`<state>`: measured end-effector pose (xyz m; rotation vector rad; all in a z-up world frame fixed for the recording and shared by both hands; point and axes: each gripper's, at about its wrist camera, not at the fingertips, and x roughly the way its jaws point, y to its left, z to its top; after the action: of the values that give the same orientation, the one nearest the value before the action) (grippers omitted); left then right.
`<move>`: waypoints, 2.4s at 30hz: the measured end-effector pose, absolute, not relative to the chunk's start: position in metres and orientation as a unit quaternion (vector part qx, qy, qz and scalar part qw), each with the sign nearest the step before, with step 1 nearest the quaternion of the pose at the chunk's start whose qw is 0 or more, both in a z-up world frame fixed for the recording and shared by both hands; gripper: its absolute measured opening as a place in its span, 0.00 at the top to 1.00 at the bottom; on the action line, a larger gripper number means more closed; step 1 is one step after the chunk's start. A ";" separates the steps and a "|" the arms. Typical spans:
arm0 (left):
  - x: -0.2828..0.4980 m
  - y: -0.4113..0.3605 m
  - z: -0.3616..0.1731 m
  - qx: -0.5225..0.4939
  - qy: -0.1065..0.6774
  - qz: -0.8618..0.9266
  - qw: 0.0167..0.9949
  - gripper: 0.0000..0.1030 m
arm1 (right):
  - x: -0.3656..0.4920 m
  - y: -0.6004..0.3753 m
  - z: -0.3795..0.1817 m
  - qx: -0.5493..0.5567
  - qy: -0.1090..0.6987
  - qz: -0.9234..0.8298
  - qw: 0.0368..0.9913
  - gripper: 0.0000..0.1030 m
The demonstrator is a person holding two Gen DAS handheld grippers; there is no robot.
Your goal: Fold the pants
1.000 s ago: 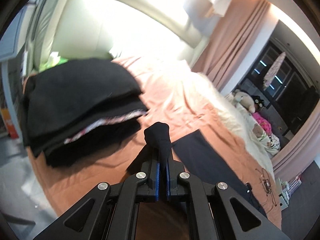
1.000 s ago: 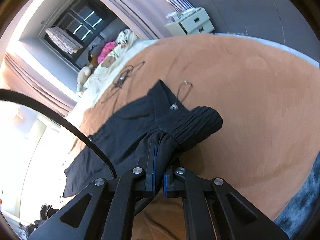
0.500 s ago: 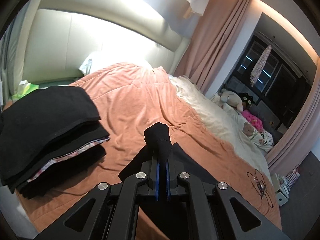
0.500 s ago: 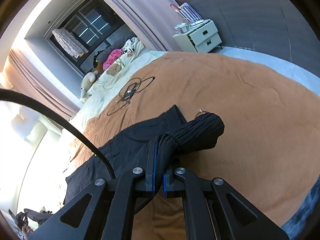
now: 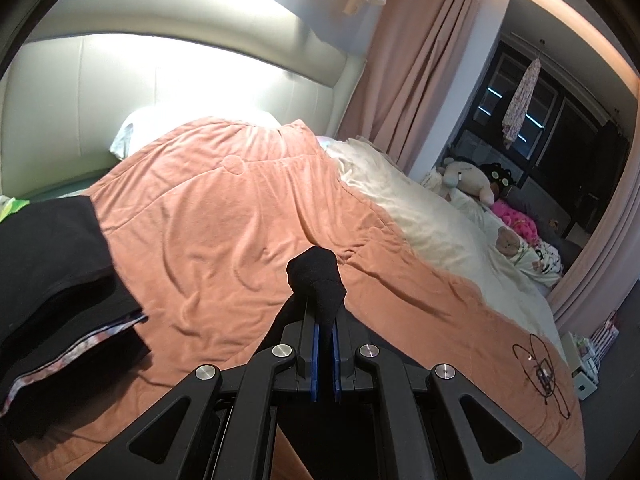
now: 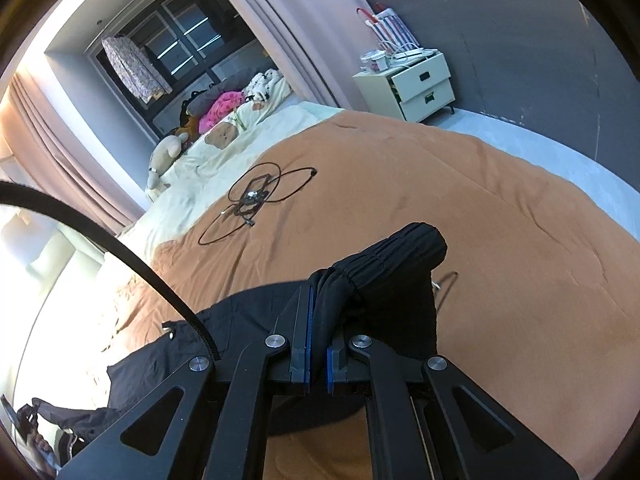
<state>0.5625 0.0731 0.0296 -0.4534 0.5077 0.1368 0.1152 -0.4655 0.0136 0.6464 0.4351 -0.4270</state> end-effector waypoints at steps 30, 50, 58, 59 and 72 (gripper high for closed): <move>0.790 -0.002 -0.098 -0.109 0.378 0.132 0.910 0.94 | 0.310 -0.514 -0.040 0.274 0.313 -0.263 0.871 0.98; 0.751 0.019 -0.093 -0.043 0.384 0.131 0.913 0.15 | 0.263 -0.502 -0.020 0.275 0.244 -0.190 0.910 0.15; 0.700 0.042 -0.088 -0.045 0.396 0.114 0.910 0.21 | 0.233 -0.484 -0.018 0.253 0.273 -0.183 0.910 0.15; 0.695 0.045 -0.088 -0.046 0.398 0.112 0.910 0.25 | 0.227 -0.481 -0.017 0.250 0.276 -0.182 0.910 0.15; 0.671 0.043 -0.148 -0.037 0.480 0.082 0.873 0.51 | 0.182 -0.429 -0.018 0.213 0.318 -0.165 0.909 0.15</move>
<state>0.6707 0.0428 -0.1483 -0.0767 1.0021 0.1713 0.1819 -0.4289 -0.0180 0.4387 0.6558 -0.3395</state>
